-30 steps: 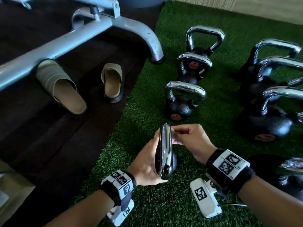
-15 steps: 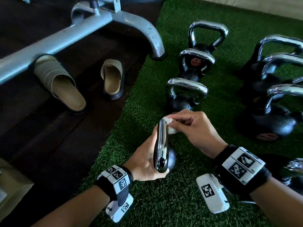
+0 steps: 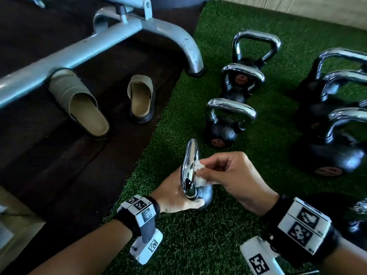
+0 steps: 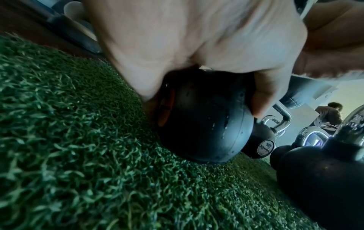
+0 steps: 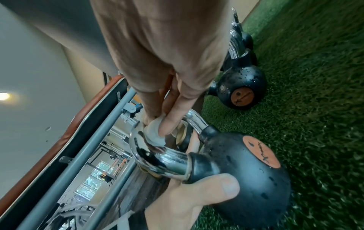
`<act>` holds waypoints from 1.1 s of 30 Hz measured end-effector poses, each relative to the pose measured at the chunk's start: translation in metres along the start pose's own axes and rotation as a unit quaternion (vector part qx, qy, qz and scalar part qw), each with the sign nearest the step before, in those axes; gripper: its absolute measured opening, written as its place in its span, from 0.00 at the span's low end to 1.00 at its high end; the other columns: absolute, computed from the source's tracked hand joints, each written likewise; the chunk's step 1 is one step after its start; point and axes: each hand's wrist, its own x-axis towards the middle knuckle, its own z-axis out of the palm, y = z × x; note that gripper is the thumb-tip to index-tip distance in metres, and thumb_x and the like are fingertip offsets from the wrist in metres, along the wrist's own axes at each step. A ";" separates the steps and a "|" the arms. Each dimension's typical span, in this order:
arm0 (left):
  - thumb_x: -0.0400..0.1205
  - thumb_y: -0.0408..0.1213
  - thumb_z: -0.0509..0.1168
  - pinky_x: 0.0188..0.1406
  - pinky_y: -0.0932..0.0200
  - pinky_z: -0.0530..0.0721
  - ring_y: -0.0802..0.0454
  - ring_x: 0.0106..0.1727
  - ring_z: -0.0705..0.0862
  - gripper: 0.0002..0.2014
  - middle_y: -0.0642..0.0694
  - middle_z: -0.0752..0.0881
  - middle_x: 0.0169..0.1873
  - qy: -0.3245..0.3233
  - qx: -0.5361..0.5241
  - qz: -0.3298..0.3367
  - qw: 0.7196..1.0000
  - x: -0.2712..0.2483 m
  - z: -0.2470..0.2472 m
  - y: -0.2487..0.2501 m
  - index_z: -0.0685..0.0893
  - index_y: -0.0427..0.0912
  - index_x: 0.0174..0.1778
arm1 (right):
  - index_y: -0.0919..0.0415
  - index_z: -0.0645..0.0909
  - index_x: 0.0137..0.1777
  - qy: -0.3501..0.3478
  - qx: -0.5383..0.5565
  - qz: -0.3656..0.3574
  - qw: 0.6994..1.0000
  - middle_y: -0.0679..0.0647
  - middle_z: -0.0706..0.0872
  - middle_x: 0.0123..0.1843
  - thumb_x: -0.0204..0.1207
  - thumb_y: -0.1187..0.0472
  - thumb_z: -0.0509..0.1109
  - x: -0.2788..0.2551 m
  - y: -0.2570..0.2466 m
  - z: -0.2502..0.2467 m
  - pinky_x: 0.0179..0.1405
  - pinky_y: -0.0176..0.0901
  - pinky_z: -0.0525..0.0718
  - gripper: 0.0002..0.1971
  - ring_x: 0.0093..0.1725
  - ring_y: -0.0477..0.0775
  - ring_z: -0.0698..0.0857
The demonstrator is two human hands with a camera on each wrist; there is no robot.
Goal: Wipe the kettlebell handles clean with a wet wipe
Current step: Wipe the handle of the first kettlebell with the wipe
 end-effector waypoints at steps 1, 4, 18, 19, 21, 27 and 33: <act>0.73 0.20 0.76 0.71 0.40 0.81 0.28 0.64 0.84 0.45 0.32 0.86 0.63 -0.005 0.000 0.003 1.000 0.001 0.000 -0.001 0.74 0.73 0.75 | 0.69 0.91 0.52 0.004 -0.001 -0.001 1.000 0.62 0.95 0.46 0.68 0.71 0.83 0.000 -0.001 0.000 0.53 0.56 0.93 0.12 0.48 0.64 0.94; 0.72 0.24 0.77 0.71 0.40 0.84 0.38 0.65 0.87 0.45 0.43 0.88 0.64 -0.026 0.019 -0.025 0.999 0.006 -0.001 -0.006 0.72 0.69 0.77 | 0.70 0.91 0.52 0.002 0.024 0.001 1.000 0.64 0.95 0.46 0.66 0.71 0.83 0.001 -0.003 -0.004 0.55 0.59 0.92 0.14 0.48 0.66 0.94; 0.72 0.30 0.83 0.64 0.64 0.85 0.60 0.59 0.89 0.31 0.48 0.91 0.58 -0.090 0.053 -0.125 0.987 -0.002 -0.018 -0.024 0.80 0.44 0.70 | 0.48 0.95 0.51 -0.048 -0.300 -0.059 0.951 0.39 0.94 0.42 0.71 0.65 0.83 0.003 0.012 0.001 0.39 0.23 0.80 0.13 0.40 0.32 0.89; 0.70 0.34 0.84 0.69 0.57 0.84 0.58 0.62 0.88 0.37 0.51 0.90 0.61 -0.081 0.075 -0.118 0.987 -0.002 -0.016 -0.026 0.77 0.49 0.73 | 0.47 0.95 0.50 -0.058 -0.309 -0.052 0.948 0.38 0.93 0.41 0.71 0.65 0.83 0.007 0.011 0.000 0.38 0.24 0.80 0.12 0.39 0.31 0.89; 0.66 0.43 0.85 0.72 0.48 0.83 0.60 0.64 0.87 0.42 0.56 0.88 0.63 -0.065 0.109 -0.114 0.985 -0.001 -0.013 -0.029 0.73 0.57 0.75 | 0.44 0.94 0.43 -0.093 -0.320 -0.031 0.942 0.34 0.92 0.37 0.72 0.66 0.82 0.011 0.010 -0.002 0.37 0.25 0.80 0.12 0.38 0.31 0.88; 0.63 0.53 0.84 0.74 0.41 0.82 0.54 0.70 0.85 0.48 0.57 0.85 0.69 -0.082 0.131 -0.124 0.980 -0.005 -0.016 -0.029 0.70 0.57 0.79 | 0.65 0.93 0.54 -0.165 -0.144 0.018 0.976 0.55 0.95 0.53 0.77 0.75 0.76 0.010 0.016 -0.002 0.64 0.53 0.89 0.10 0.57 0.59 0.93; 0.67 0.39 0.86 0.68 0.53 0.86 0.56 0.60 0.87 0.53 0.56 0.86 0.59 -0.093 0.164 -0.070 0.980 -0.006 -0.014 -0.022 0.59 0.67 0.79 | 0.65 0.92 0.55 -0.191 -0.139 0.044 0.971 0.53 0.95 0.54 0.77 0.73 0.77 0.010 0.022 0.001 0.65 0.48 0.88 0.10 0.57 0.53 0.93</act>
